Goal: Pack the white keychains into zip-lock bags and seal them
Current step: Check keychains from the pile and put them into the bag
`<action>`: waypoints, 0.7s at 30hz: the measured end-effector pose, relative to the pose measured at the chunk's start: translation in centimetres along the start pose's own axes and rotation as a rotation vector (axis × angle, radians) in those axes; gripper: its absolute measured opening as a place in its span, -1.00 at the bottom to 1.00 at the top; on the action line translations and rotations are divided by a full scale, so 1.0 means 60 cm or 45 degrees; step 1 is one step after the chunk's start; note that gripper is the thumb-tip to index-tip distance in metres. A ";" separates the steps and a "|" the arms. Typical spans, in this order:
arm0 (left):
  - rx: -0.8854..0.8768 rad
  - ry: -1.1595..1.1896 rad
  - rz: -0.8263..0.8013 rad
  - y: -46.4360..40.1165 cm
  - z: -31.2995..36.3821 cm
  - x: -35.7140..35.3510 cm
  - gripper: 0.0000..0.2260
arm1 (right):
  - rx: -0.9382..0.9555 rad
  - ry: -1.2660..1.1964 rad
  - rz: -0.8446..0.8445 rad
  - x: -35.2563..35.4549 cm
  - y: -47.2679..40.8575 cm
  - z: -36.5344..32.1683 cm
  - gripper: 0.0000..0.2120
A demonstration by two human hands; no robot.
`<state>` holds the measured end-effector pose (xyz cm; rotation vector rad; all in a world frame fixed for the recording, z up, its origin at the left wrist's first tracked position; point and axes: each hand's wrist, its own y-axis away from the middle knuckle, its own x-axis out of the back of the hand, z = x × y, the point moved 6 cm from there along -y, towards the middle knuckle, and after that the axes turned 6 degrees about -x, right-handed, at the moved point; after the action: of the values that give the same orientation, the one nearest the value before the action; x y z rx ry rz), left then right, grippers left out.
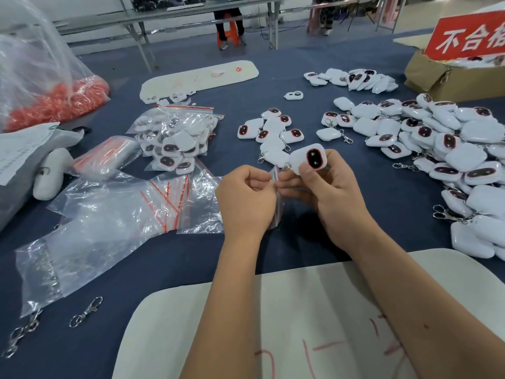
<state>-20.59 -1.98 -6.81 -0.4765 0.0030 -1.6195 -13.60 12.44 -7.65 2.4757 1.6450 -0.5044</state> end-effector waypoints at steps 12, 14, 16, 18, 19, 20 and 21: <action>-0.336 0.097 0.146 -0.003 0.041 0.033 -0.82 | 0.137 0.912 -0.107 -0.023 0.009 0.007 -0.90; -0.488 -0.011 0.106 0.002 0.059 0.029 -0.83 | 0.161 0.962 -0.156 -0.032 0.012 0.005 -0.87; -0.618 -0.100 0.064 0.008 0.074 0.023 -0.84 | 0.194 1.016 -0.208 -0.045 0.018 0.001 -0.73; -0.641 -0.094 0.047 0.011 0.077 0.016 -0.84 | 0.201 1.058 -0.220 -0.050 0.019 0.001 -0.73; -0.617 -0.065 0.042 0.012 0.075 0.014 -0.83 | 0.194 1.054 -0.216 -0.049 0.017 0.002 -0.77; -0.581 -0.030 0.039 0.013 0.071 0.013 -0.83 | 0.176 1.033 -0.217 -0.048 0.014 0.002 -0.80; -0.541 0.008 0.039 0.013 0.067 0.012 -0.83 | 0.161 1.005 -0.219 -0.048 0.011 0.004 -0.80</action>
<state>-18.64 -1.64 -3.15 -0.7926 0.3636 -1.5918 -14.04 9.60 -6.93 2.8351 2.1321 0.4485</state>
